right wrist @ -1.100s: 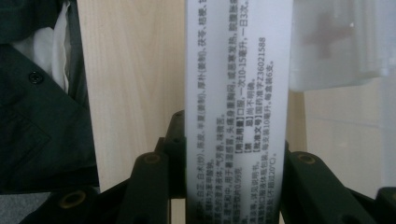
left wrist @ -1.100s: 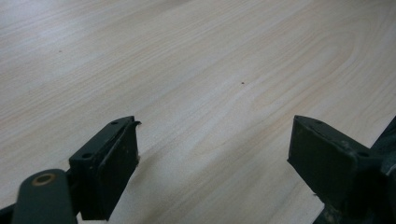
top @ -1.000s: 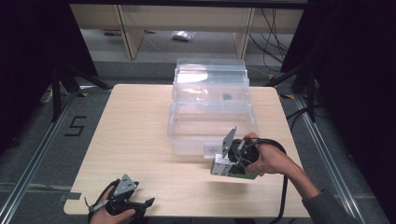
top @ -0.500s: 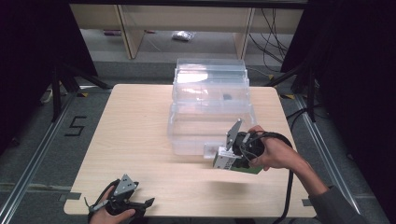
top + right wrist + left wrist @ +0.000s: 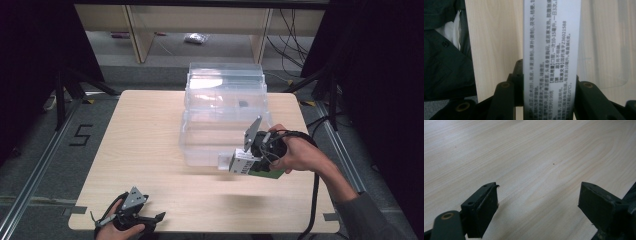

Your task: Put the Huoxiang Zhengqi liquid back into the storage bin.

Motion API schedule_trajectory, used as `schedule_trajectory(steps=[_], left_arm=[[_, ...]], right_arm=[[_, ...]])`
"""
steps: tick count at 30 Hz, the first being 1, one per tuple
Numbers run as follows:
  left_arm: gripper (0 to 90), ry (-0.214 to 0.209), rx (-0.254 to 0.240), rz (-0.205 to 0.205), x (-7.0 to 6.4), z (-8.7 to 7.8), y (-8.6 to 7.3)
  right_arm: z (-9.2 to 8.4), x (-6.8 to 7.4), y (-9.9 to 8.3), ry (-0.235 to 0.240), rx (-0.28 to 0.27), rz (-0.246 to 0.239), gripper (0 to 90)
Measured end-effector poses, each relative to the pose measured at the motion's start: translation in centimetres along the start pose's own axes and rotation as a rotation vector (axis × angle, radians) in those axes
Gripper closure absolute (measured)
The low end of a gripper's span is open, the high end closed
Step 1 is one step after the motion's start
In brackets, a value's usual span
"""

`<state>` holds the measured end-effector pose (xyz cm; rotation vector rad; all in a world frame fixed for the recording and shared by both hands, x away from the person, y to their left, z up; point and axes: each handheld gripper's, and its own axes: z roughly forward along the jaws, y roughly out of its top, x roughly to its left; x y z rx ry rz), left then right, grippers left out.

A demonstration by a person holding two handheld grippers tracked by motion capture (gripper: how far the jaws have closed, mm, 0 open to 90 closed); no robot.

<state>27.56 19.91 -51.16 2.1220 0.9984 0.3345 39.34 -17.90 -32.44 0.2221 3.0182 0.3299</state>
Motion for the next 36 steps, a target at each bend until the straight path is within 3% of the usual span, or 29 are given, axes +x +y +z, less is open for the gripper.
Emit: schedule_trajectory(steps=[2, 3, 5, 7, 8, 10, 12, 13, 14, 18, 20, 21, 27, 28, 29, 30, 34, 36], left_arm=[[15.4, 0.003, -0.001, 0.001, 0.0, 0.0, 0.0], [15.4, -0.001, -0.001, 0.004, 0.0, 0.0, 0.0], [15.4, 0.003, 0.001, 0.002, 0.0, 0.0, 0.0], [15.4, 0.002, -0.001, -0.003, 0.0, 0.0, 0.0], [15.4, 0.000, -0.001, 0.002, 0.0, 0.0, 0.0], [15.4, 0.003, 0.001, 0.002, 0.0, 0.0, 0.0], [15.4, 0.002, 0.000, 0.000, 0.0, 0.0, 0.0], [15.4, 0.002, -0.002, 0.000, 0.0, 0.0, 0.0], [15.4, 0.003, -0.002, -0.002, 0.0, 0.1, 0.0], [15.4, 0.003, -0.004, -0.005, 0.0, 0.0, 0.0], [15.4, 0.001, 0.006, 0.001, 0.1, 0.0, -0.1], [15.4, 0.000, 0.007, 0.000, 0.1, 0.0, -0.1], [15.4, -0.001, 0.006, 0.000, 0.1, 0.0, -0.1], [15.4, 0.003, 0.003, 0.001, 0.1, 0.0, 0.0], [15.4, 0.003, 0.003, 0.001, 0.1, 0.0, 0.0], [15.4, 0.000, -0.001, 0.002, 0.1, 0.0, 0.0], [15.4, 0.009, 0.001, -0.001, 0.1, 0.0, 0.0], [15.4, 0.000, -0.003, 0.001, 0.1, 0.0, 0.0]], right_arm=[[-0.2, 0.2, 0.0, -0.010, 0.009, 0.025, 65.0], [-0.2, -0.1, 0.1, 0.000, 0.001, -0.011, 65.0], [-0.6, -0.5, 0.1, -0.010, 0.017, -0.021, 65.0], [-0.9, -0.6, 0.4, 0.001, 0.002, -0.019, 65.0], [-1.3, -0.7, 0.6, 0.002, 0.011, 0.009, 65.0], [-1.6, -1.1, 0.8, -0.003, 0.007, -0.014, 65.0], [-1.7, -1.1, 0.9, 0.000, 0.015, -0.002, 65.0], [-1.9, -1.9, 1.2, -0.015, 0.013, -0.054, 65.0], [-2.1, -2.1, 1.4, -0.019, 0.019, -0.032, 65.0], [-2.3, -3.3, 1.8, -0.034, 0.014, -0.038, 65.0], [-2.3, -3.8, 2.0, -0.032, 0.016, -0.052, 65.0], [-2.3, -3.9, 2.1, -0.026, 0.013, -0.025, 65.0], [-2.1, -5.3, 2.5, -0.034, 0.013, -0.023, 64.9], [-1.9, -6.2, 2.6, -0.036, 0.026, -0.037, 64.9], [-1.9, -6.2, 2.6, -0.036, 0.026, -0.037, 64.9], [-1.6, -6.6, 2.6, -0.028, 0.030, -0.006, 65.0], [-0.7, -7.9, 2.8, -0.022, 0.019, -0.031, 64.9], [-0.5, -8.0, 2.7, -0.022, 0.025, -0.019, 65.0]])
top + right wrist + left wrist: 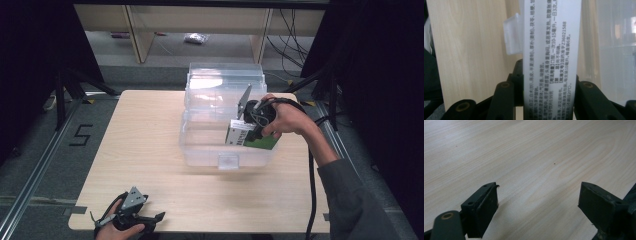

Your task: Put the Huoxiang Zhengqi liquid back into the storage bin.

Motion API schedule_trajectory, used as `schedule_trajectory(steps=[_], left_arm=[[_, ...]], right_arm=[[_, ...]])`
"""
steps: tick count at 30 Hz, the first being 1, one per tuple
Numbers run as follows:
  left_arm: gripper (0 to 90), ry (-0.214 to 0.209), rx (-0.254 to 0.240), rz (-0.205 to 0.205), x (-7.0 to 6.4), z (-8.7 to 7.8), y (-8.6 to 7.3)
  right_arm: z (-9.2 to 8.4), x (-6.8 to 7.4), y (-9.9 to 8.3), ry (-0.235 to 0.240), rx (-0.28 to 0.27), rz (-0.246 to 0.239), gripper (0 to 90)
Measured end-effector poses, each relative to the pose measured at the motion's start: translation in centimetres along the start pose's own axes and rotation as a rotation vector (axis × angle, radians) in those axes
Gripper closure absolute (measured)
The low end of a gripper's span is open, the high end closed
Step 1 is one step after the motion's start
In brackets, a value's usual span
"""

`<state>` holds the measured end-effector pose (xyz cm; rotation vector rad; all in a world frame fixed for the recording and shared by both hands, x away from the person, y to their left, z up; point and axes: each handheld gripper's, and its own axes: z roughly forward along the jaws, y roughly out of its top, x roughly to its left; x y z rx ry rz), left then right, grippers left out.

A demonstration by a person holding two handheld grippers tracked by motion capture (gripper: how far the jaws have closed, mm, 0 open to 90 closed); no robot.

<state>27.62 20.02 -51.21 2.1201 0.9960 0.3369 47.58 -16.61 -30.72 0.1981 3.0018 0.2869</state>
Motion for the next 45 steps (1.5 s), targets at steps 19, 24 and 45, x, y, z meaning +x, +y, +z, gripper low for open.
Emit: schedule_trajectory(steps=[19, 24, 45], left_arm=[[15.4, -0.008, 0.000, -0.002, 0.0, -0.1, 0.0], [15.4, -0.005, -0.004, -0.007, -0.2, 0.0, 0.0], [15.4, 0.001, -0.006, -0.008, -0.2, 0.1, 0.0]], right_arm=[[3.5, -3.2, -0.3, 0.003, 0.062, -0.010, 64.9], [4.2, -3.4, -0.7, 0.021, 0.059, -0.002, 64.8], [7.1, -4.2, -1.6, 0.048, 0.112, 0.038, 64.7]])
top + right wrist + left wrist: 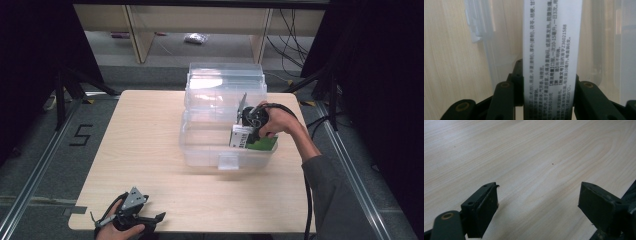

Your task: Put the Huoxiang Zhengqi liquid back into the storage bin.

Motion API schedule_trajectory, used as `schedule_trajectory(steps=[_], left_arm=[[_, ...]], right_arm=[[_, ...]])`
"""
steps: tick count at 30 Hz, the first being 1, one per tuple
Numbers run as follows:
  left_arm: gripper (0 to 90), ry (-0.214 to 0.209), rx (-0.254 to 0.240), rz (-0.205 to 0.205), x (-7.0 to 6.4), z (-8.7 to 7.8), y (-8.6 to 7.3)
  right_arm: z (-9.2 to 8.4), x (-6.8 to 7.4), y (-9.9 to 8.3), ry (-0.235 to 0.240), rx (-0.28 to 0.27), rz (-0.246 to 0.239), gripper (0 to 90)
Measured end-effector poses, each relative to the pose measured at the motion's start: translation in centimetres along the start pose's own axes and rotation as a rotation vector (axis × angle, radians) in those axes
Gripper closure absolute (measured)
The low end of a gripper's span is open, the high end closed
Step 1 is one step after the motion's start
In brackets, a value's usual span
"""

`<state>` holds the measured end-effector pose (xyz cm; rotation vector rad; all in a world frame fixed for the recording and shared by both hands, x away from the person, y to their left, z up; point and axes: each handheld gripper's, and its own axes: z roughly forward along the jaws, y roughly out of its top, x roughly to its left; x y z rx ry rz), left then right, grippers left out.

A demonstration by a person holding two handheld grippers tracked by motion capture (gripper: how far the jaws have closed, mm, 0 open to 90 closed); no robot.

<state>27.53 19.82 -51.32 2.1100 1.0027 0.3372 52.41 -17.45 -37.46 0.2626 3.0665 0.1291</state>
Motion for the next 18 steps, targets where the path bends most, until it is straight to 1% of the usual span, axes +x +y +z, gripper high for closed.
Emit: schedule_trajectory(steps=[1, 3, 4, 5, 6, 7, 9, 10, 13, 14, 15, 16, 17, 18], left_arm=[[15.4, -0.004, 0.015, 0.011, 0.0, -0.2, 0.0], [15.4, -0.004, 0.009, 0.004, 0.0, -0.1, 0.0], [15.4, -0.008, 0.011, 0.014, 0.0, -0.1, 0.0], [15.4, -0.008, 0.011, 0.014, 0.0, -0.1, 0.0], [15.4, -0.008, 0.011, 0.012, 0.0, -0.1, 0.0], [15.4, 0.003, 0.005, 0.005, 0.0, 0.0, 0.0], [15.4, 0.003, 0.005, 0.003, 0.0, -0.1, 0.0], [15.4, -0.001, 0.005, 0.008, 0.0, 0.0, 0.0], [15.4, 0.004, 0.002, 0.002, 0.0, 0.0, 0.0], [15.4, 0.002, 0.002, 0.003, 0.0, 0.0, 0.0], [15.4, 0.000, 0.004, 0.007, 0.0, -0.1, 0.0], [15.4, 0.000, 0.005, 0.007, 0.0, -0.1, 0.0], [15.4, 0.002, 0.010, 0.011, 0.1, -0.1, 0.0], [15.4, 0.002, 0.007, 0.007, 0.0, -0.2, 0.0]], right_arm=[[0.1, -0.2, 0.0, -0.002, -0.006, -0.027, 64.6], [0.2, -0.2, 0.0, -0.008, -0.012, -0.026, 64.6], [0.5, -0.3, 0.0, 0.000, -0.009, -0.051, 64.6], [0.5, -0.3, 0.0, 0.000, -0.009, -0.051, 64.6], [0.4, -0.1, 0.0, 0.004, 0.009, -0.033, 64.6], [0.5, -0.3, 0.1, -0.002, -0.013, -0.057, 64.6], [0.6, -0.3, 0.1, -0.002, -0.014, -0.057, 64.6], [0.7, -0.3, 0.1, 0.008, -0.009, -0.073, 64.4], [0.9, -0.4, 0.1, 0.012, -0.014, -0.079, 64.4], [1.0, -0.4, 0.1, 0.007, -0.006, -0.070, 64.4], [1.1, -0.3, 0.1, 0.018, -0.012, -0.072, 64.4], [1.1, -0.3, 0.1, 0.018, -0.012, -0.072, 64.4], [1.5, -0.6, 0.0, 0.012, -0.025, -0.107, 64.4], [1.6, -0.5, 0.0, 0.019, -0.017, -0.095, 64.4]])
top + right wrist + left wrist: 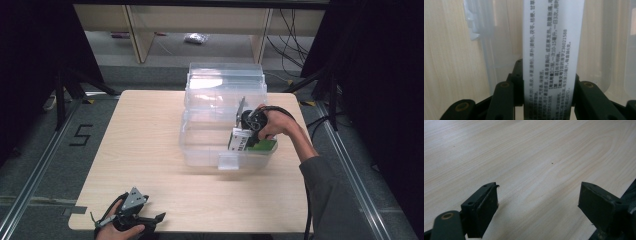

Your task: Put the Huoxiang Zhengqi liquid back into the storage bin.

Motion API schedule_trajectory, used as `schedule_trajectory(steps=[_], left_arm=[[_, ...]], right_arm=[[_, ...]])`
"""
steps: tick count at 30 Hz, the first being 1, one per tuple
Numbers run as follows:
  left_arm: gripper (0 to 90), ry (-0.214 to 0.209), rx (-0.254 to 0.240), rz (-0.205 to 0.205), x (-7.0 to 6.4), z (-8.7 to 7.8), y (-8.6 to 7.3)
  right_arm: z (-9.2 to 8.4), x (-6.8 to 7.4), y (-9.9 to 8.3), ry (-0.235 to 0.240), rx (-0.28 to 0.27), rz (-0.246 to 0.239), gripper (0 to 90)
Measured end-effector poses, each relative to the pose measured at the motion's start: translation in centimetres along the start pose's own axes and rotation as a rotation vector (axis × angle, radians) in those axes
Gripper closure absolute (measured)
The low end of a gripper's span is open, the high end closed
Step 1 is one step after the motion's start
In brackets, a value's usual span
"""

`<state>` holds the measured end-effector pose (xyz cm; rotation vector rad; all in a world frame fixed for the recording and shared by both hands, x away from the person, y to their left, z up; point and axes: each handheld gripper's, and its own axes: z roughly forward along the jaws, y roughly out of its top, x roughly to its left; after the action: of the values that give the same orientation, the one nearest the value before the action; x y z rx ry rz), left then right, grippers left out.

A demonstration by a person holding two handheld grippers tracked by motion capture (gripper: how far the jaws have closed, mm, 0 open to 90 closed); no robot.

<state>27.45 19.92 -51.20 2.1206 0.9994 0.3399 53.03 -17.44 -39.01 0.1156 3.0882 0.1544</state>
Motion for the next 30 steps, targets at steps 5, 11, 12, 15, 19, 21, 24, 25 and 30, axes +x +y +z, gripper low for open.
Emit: schedule_trajectory(steps=[5, 11, 12, 15, 19, 21, 24, 25, 30], left_arm=[[15.4, -0.001, -0.007, -0.007, 0.0, 0.1, -0.1], [15.4, -0.001, -0.001, -0.006, 0.0, 0.1, -0.1], [15.4, 0.000, -0.007, -0.007, 0.0, 0.1, -0.1], [15.4, 0.001, -0.002, -0.003, 0.0, 0.0, 0.0], [15.4, 0.002, -0.001, 0.002, 0.0, 0.0, 0.0], [15.4, 0.003, 0.004, 0.005, 0.1, 0.0, -0.1], [15.4, 0.002, -0.001, 0.002, 0.0, 0.0, 0.0], [15.4, -0.003, 0.004, 0.009, 0.1, 0.0, 0.0], [15.4, -0.005, 0.000, 0.012, 0.1, 0.0, 0.0]], right_arm=[[0.7, 0.1, -0.1, 0.012, 0.015, 0.016, 64.5], [1.1, -0.1, -0.4, 0.014, 0.013, 0.023, 64.0], [1.1, 0.0, -0.4, 0.015, 0.014, 0.030, 63.7], [1.2, 0.1, -0.2, 0.027, 0.030, 0.038, 62.0], [1.0, -0.1, -0.2, 0.022, 0.014, 0.040, 60.5], [0.3, 0.0, -0.2, 0.020, 0.011, 0.074, 59.1], [-0.5, 0.1, -0.5, 0.012, -0.029, 0.061, 56.1], [-1.0, 0.2, -0.7, 0.003, -0.034, 0.081, 52.3], [-2.2, 0.5, -1.2, -0.001, -0.082, 0.129, 50.8]])
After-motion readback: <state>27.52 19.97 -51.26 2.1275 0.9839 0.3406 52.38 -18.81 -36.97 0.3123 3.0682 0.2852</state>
